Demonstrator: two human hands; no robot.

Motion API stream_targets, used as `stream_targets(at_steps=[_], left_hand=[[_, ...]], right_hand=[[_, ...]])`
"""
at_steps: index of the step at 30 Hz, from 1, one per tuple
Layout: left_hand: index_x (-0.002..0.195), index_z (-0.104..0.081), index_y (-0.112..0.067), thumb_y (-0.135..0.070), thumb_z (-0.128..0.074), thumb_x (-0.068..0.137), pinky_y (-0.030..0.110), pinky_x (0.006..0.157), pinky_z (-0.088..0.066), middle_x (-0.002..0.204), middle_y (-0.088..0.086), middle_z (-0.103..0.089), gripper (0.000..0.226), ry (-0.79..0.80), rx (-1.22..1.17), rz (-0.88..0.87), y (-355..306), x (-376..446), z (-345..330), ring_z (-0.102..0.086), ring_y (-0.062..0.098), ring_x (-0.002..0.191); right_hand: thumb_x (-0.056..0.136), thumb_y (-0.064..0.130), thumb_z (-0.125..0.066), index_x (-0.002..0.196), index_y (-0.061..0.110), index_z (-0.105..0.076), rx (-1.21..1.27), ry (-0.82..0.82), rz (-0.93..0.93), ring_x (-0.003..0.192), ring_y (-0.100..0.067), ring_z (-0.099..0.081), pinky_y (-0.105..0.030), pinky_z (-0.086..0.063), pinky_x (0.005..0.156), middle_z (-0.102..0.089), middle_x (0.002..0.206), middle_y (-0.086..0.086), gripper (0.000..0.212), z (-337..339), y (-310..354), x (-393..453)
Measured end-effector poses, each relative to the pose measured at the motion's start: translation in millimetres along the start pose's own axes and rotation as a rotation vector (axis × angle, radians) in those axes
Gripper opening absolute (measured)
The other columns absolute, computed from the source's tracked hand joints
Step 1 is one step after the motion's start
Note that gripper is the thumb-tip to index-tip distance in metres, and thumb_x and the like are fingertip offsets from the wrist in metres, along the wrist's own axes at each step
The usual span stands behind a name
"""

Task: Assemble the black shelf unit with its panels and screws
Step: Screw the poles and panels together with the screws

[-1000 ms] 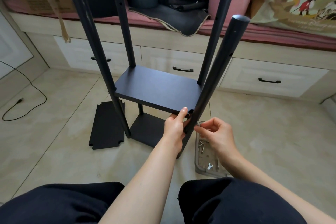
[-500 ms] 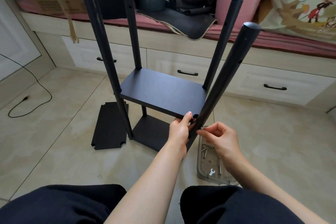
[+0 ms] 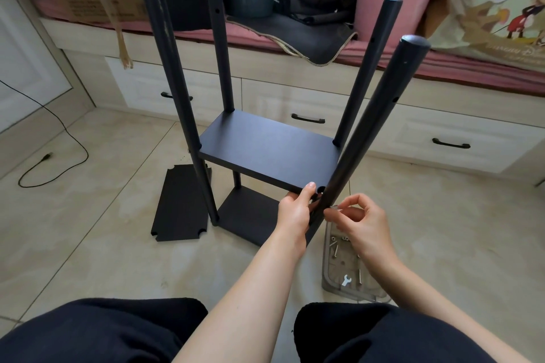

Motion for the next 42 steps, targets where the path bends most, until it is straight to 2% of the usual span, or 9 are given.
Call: stream_targets(at_steps=[2, 9, 15, 19, 22, 27, 32, 42], left_hand=[[0.111, -0.067, -0.015, -0.032, -0.061, 0.099, 0.03, 0.074, -0.05, 0.107, 0.004, -0.076, 0.022, 0.002, -0.006, 0.0, 0.5, 0.7, 0.5, -0.072, 0.016, 0.098], [0.105, -0.068, -0.016, -0.033, -0.064, 0.097, 0.031, 0.073, -0.048, 0.101, 0.003, -0.077, 0.019, -0.012, -0.004, 0.007, 2.0, 1.9, 1.6, -0.071, 0.019, 0.1], [0.099, -0.072, -0.016, -0.03, -0.068, 0.094, 0.023, 0.062, -0.049, 0.092, 0.0, -0.078, 0.015, -0.007, -0.019, 0.023, -0.1, -0.4, 4.4, -0.074, 0.008, 0.078], [0.103, -0.072, -0.012, -0.03, -0.069, 0.092, 0.028, 0.07, -0.049, 0.1, 0.006, -0.077, 0.021, -0.022, 0.002, 0.022, -0.4, 0.7, 6.5, -0.071, 0.017, 0.095], [0.105, -0.071, -0.01, -0.031, -0.07, 0.091, 0.03, 0.074, -0.049, 0.101, 0.008, -0.077, 0.026, -0.03, 0.01, 0.031, 0.5, 1.6, 7.3, -0.07, 0.02, 0.099], [0.104, -0.07, -0.007, -0.027, -0.07, 0.09, 0.029, 0.071, -0.05, 0.104, 0.012, -0.076, 0.024, -0.033, -0.014, 0.037, 0.8, 2.8, 7.5, -0.07, 0.023, 0.098], [0.097, -0.07, -0.009, -0.025, -0.071, 0.089, 0.025, 0.065, -0.048, 0.093, 0.007, -0.077, 0.018, -0.083, 0.006, 0.014, 2.3, 3.7, 5.9, -0.07, 0.017, 0.088], [0.094, -0.069, -0.008, -0.024, -0.069, 0.089, 0.029, 0.076, -0.053, 0.084, 0.007, -0.07, 0.018, -0.05, 0.01, 0.01, 7.9, 9.8, 6.7, -0.066, 0.021, 0.086]], right_hand=[[0.076, 0.03, -0.085, 0.085, 0.027, -0.06, -0.055, 0.015, 0.025, 0.066, -0.015, -0.068, -0.034, -0.053, 0.065, -0.073, 0.072, 0.0, 0.027, 1.0, 1.9, 0.8], [0.077, 0.025, -0.084, 0.089, 0.036, -0.06, -0.103, 0.026, 0.087, 0.063, -0.011, -0.065, -0.033, -0.05, 0.064, -0.072, 0.071, 0.002, 0.029, -2.0, 8.5, 5.3], [0.079, 0.022, -0.082, 0.095, 0.036, -0.062, -0.087, 0.025, 0.111, 0.061, -0.006, -0.062, -0.028, -0.044, 0.063, -0.072, 0.07, 0.003, 0.03, -5.4, 11.4, 7.1], [0.08, 0.023, -0.082, 0.098, 0.037, -0.06, -0.111, 0.031, 0.139, 0.057, -0.005, -0.06, -0.016, -0.042, 0.057, -0.071, 0.069, 0.004, 0.031, -7.6, 15.2, 6.8], [0.08, 0.021, -0.082, 0.098, 0.038, -0.06, -0.137, 0.037, 0.161, 0.057, -0.004, -0.059, -0.013, -0.042, 0.056, -0.07, 0.068, 0.003, 0.033, -8.4, 18.2, 6.4], [0.082, 0.02, -0.08, 0.1, 0.036, -0.063, -0.163, 0.071, 0.199, 0.063, -0.01, -0.064, -0.024, -0.047, 0.061, -0.069, 0.07, 0.001, 0.029, -8.4, 20.3, 5.6], [0.083, 0.022, -0.079, 0.101, 0.041, -0.063, -0.2, 0.063, 0.239, 0.065, -0.01, -0.064, -0.017, -0.047, 0.059, -0.068, 0.071, 0.008, 0.031, -9.1, 18.2, 5.6], [0.084, 0.018, -0.079, 0.103, 0.044, -0.062, -0.188, 0.153, 0.287, 0.064, -0.009, -0.061, -0.023, -0.05, 0.06, -0.063, 0.069, 0.006, 0.036, -7.2, 12.4, 10.6]])
Point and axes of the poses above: each hand's wrist, its own x-axis towards the middle knuckle, its own z-axis out of the back of the hand, y = z × x, the point moved 3 cm from there along x, towards the middle knuckle
